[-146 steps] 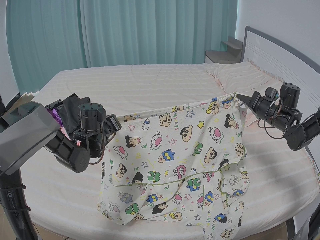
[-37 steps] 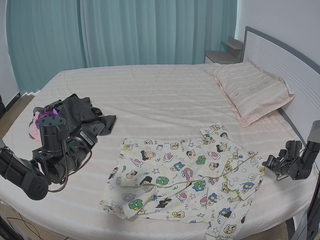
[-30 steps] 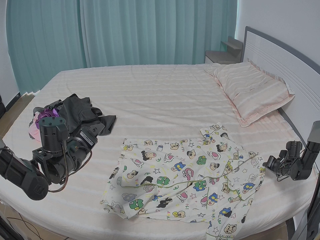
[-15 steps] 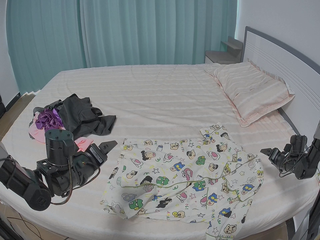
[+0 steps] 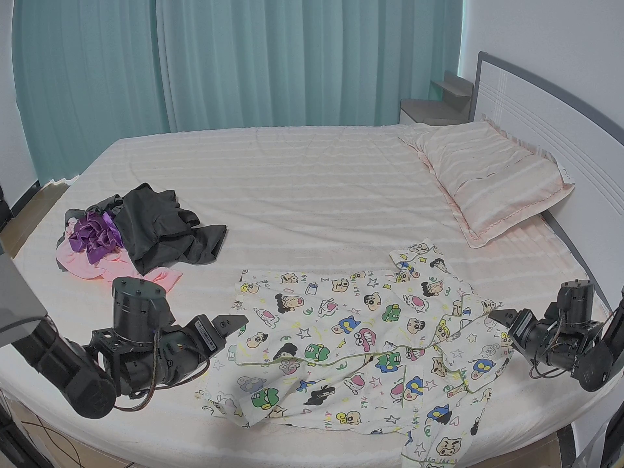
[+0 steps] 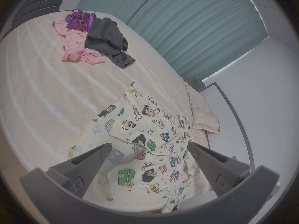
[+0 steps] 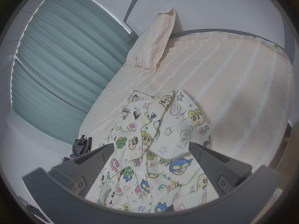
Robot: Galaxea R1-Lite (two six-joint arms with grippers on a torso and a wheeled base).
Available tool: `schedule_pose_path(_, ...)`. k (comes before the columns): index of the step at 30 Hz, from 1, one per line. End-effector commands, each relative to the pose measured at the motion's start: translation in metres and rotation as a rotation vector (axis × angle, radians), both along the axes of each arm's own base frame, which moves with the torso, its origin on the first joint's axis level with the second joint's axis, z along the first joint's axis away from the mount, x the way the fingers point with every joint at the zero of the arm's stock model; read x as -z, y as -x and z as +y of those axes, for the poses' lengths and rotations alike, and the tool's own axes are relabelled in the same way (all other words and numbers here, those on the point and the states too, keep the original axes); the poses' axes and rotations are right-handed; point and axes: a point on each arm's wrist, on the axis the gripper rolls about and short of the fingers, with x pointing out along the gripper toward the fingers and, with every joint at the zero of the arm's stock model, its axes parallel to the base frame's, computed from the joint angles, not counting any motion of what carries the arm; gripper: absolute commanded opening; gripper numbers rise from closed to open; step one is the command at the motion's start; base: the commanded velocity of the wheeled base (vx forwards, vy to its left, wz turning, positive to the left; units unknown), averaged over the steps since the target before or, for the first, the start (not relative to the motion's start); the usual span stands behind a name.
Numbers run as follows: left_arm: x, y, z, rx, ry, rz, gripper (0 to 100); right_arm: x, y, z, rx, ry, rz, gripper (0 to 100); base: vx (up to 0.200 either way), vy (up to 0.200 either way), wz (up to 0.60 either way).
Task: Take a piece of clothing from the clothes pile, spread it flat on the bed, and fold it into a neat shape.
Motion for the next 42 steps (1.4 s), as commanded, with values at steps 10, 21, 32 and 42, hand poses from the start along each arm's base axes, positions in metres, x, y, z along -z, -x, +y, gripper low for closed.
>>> schedule_pose_path(10,0.004,-0.031,0.018,-0.087,-0.006,-0.013,100,0.015,0.029,0.016,-0.053,-0.06,-0.008,100,0.0,0.0,0.0)
schedule_pose_path(21,0.001,-0.012,0.023,-0.122,0.034,0.015,100,0.012,0.029,0.019,-0.061,-0.059,-0.023,100,-0.018,0.0,0.0)
schedule_pose_path(32,0.0,-0.014,0.022,-0.128,0.05,0.012,100,0.013,0.029,0.021,-0.072,-0.058,-0.023,100,-0.091,0.0,0.0)
schedule_pose_path(42,0.0,-0.017,0.026,-0.143,0.056,0.009,100,0.013,0.03,0.025,-0.084,-0.055,-0.022,100,0.0,0.08,0.0)
